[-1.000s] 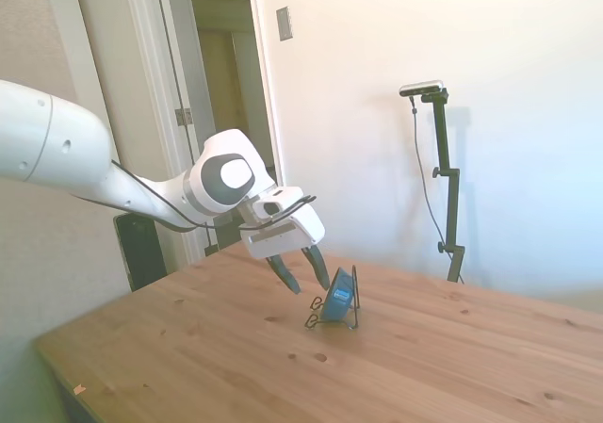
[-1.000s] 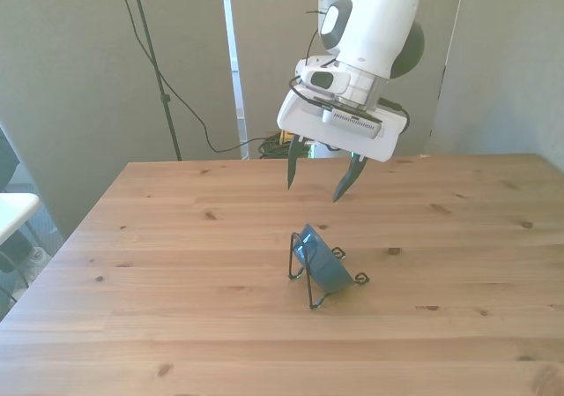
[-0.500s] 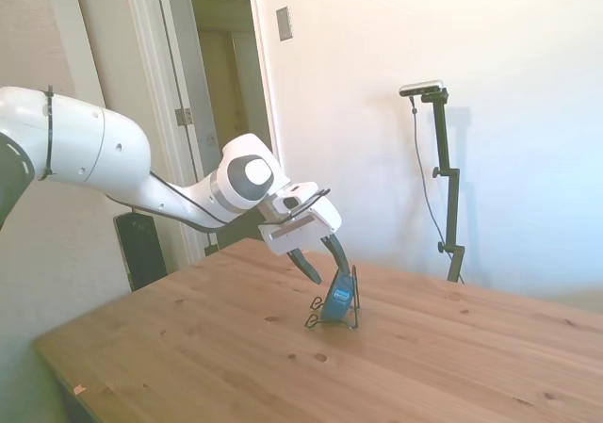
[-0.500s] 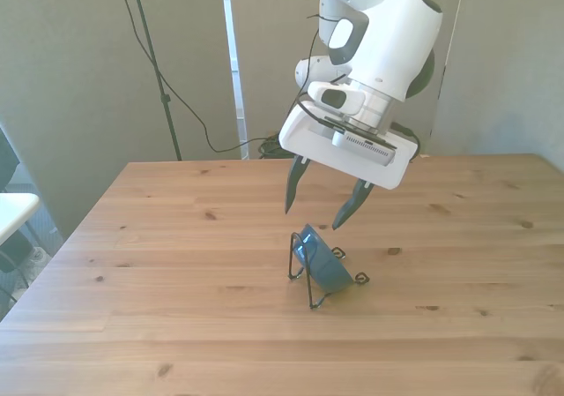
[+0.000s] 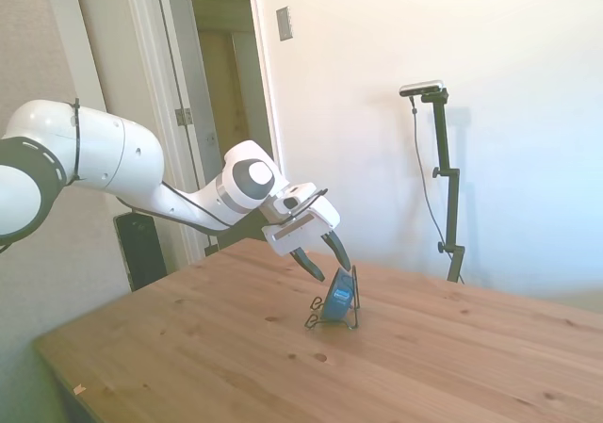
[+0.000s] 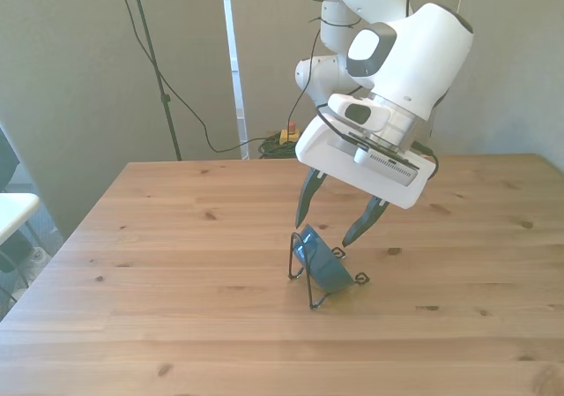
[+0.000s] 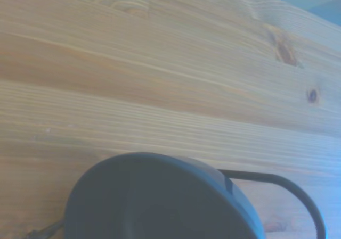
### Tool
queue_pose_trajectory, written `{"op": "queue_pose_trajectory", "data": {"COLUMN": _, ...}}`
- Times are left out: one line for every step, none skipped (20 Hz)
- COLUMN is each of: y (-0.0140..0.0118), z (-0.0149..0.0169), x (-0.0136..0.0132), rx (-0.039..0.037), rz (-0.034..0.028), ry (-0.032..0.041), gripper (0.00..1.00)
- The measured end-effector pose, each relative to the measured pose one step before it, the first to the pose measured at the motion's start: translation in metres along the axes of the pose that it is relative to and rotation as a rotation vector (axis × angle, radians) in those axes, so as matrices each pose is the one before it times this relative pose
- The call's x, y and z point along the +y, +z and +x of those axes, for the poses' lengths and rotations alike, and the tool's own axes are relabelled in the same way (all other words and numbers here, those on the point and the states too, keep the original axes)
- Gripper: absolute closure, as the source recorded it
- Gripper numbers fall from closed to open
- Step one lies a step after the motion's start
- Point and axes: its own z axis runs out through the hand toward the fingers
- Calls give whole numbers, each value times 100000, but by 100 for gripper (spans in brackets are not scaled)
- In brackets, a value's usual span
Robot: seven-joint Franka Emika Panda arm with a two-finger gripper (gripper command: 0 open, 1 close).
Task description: Unload the bowl
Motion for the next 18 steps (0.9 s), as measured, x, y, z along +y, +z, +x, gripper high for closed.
{"op": "queue_pose_trajectory", "data": {"y": 2, "z": -50, "x": -151, "rx": -48, "rz": -205, "ry": -113, "gripper": 0}}
{"op": "queue_pose_trajectory", "data": {"y": 19, "z": -15, "x": -108, "rx": -7, "rz": -220, "ry": -74, "gripper": 0}}
{"op": "queue_pose_trajectory", "data": {"y": 46, "z": 39, "x": -43, "rx": 112, "rz": -351, "ry": -47, "gripper": 0}}
{"op": "queue_pose_trajectory", "data": {"y": 67, "z": 52, "x": 2, "rx": 273, "rz": -561, "ry": -49, "gripper": 0}}
{"op": "queue_pose_trajectory", "data": {"y": 76, "z": 67, "x": 26, "rx": 546, "rz": -717, "ry": -89, "gripper": 0}}
{"op": "queue_pose_trajectory", "data": {"y": 85, "z": 71, "x": 25, "rx": 497, "rz": -571, "ry": -13, "gripper": 0}}
{"op": "queue_pose_trajectory", "data": {"y": 101, "z": 24, "x": -31, "rx": 204, "rz": -308, "ry": 29, "gripper": 0}}
{"op": "queue_pose_trajectory", "data": {"y": 118, "z": 4, "x": -74, "rx": 124, "rz": -278, "ry": -85, "gripper": 0}}
{"op": "queue_pose_trajectory", "data": {"y": 146, "z": -9, "x": -115, "rx": 97, "rz": -286, "ry": -70, "gripper": 0}}
{"op": "queue_pose_trajectory", "data": {"y": 141, "z": 7, "x": -163, "rx": 171, "rz": -278, "ry": -22, "gripper": 0}}
{"op": "queue_pose_trajectory", "data": {"y": 153, "z": 18, "x": -180, "rx": 37, "rz": -260, "ry": -44, "gripper": 0}}
{"op": "queue_pose_trajectory", "data": {"y": 100, "z": 59, "x": -131, "rx": 11, "rz": -304, "ry": -23, "gripper": 0}}
{"op": "queue_pose_trajectory", "data": {"y": 65, "z": 37, "x": -118, "rx": -77, "rz": -330, "ry": -10, "gripper": 0}}
{"op": "queue_pose_trajectory", "data": {"y": 8, "z": 51, "x": -111, "rx": -24, "rz": -347, "ry": 24, "gripper": 0}}
{"op": "queue_pose_trajectory", "data": {"y": -67, "z": 42, "x": -123, "rx": 62, "rz": -312, "ry": -11, "gripper": 0}}
{"op": "queue_pose_trajectory", "data": {"y": -99, "z": 18, "x": -89, "rx": 80, "rz": -293, "ry": 1, "gripper": 0}}
{"op": "queue_pose_trajectory", "data": {"y": -151, "z": -23, "x": -93, "rx": 95, "rz": -227, "ry": 24, "gripper": 0}}
{"op": "queue_pose_trajectory", "data": {"y": -170, "z": -37, "x": -100, "rx": 161, "rz": -96, "ry": 68, "gripper": 0}}
